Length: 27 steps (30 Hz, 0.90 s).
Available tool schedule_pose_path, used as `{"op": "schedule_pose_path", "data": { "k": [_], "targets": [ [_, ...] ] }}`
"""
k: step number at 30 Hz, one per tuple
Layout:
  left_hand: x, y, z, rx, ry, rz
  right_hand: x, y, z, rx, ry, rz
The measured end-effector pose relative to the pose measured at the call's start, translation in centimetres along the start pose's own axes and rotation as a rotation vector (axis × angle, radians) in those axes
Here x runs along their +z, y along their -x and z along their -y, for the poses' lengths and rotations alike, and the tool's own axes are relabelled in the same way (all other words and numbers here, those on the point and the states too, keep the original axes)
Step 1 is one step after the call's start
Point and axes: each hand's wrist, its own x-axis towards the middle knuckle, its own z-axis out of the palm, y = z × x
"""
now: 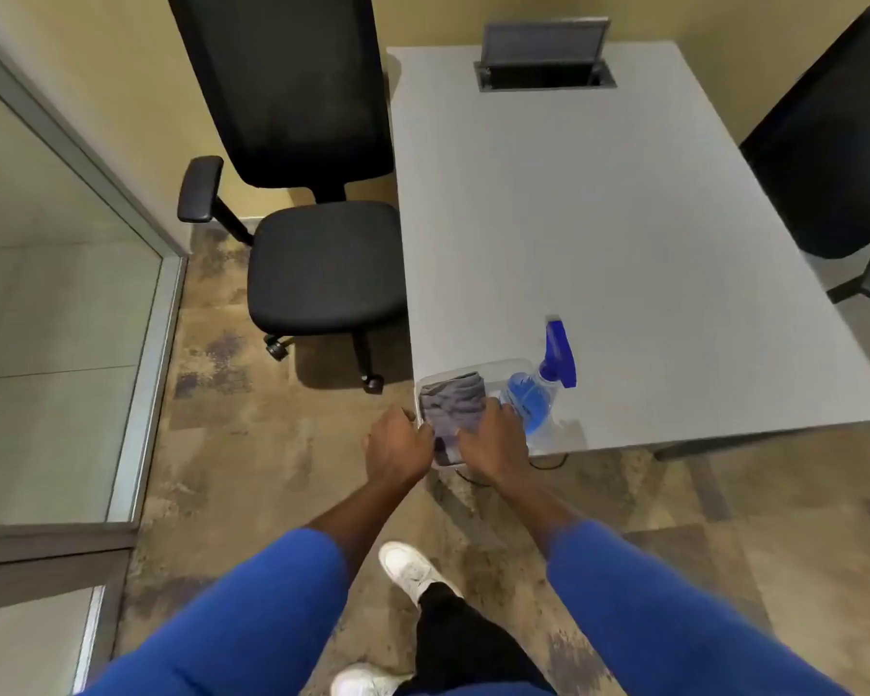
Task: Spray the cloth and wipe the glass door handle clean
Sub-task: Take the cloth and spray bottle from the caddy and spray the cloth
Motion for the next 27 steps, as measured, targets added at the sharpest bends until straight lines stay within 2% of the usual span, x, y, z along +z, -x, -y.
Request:
{"op": "schedule_pose_path", "data": {
  "k": [6, 10, 15, 20, 23, 27],
  "targets": [
    [1.2, -0.9, 0.8, -0.129, 0.132, -0.033, 0.2, -1.0, -0.3, 0.104, 0.066, 0.050],
    [1.8, -1.0, 1.0, -0.131, 0.150, -0.056, 0.5, -1.7, -0.2, 0.130, 0.131, 0.052],
    [1.7, -1.0, 1.4, -0.122, 0.164, -0.043, 0.3, -1.8, -0.4, 0.127, 0.101, 0.017],
    [0.9, -1.1, 1.7, -0.091, 0.136, 0.010, -0.9, -0.5, -0.2, 0.125, -0.055, -0.068],
    [-0.2, -0.8, 1.3, -0.121, 0.125, -0.036, -1.6, 0.7, 0.2, 0.122, -0.136, -0.135],
    [-2.2, 0.6, -0.4, -0.124, 0.322, -0.138, -2.8, 2.4, 1.4, 0.073, -0.180, -0.259]
  ]
}}
